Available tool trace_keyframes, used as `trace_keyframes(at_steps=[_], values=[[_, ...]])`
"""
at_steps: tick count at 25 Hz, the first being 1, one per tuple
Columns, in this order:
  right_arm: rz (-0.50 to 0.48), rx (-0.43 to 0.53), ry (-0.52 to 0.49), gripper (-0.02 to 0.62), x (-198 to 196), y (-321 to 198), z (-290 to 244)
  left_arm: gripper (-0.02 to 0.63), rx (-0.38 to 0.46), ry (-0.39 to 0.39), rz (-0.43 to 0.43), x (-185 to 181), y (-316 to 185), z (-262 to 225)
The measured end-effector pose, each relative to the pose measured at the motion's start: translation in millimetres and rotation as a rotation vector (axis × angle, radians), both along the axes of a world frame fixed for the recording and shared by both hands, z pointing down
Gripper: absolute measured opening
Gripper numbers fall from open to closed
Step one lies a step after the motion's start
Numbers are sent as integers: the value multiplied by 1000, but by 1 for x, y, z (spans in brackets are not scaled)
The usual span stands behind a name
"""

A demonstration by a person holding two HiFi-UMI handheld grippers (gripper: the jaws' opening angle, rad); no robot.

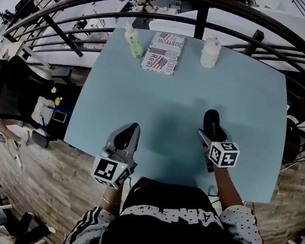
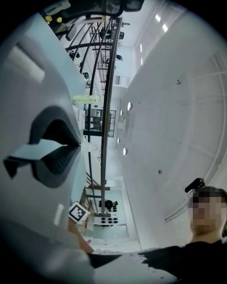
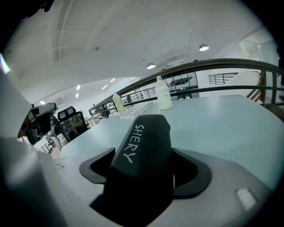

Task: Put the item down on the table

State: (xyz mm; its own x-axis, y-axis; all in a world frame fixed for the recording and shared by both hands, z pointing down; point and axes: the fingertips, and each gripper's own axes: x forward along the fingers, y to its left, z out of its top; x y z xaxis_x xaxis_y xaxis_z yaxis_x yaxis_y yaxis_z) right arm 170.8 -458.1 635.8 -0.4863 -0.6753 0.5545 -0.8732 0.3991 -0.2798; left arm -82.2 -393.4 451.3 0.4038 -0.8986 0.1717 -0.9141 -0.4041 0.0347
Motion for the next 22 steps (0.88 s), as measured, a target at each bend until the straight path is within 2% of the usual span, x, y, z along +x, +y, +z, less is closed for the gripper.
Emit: trace_keyframes(at_steps=[15, 22], values=[[-11, -69, 106, 394, 10, 3, 32, 0, -29, 6, -5, 5, -5, 6], [-31, -82, 135, 394, 15, 7, 38, 0, -18, 8, 30, 19, -9, 5]])
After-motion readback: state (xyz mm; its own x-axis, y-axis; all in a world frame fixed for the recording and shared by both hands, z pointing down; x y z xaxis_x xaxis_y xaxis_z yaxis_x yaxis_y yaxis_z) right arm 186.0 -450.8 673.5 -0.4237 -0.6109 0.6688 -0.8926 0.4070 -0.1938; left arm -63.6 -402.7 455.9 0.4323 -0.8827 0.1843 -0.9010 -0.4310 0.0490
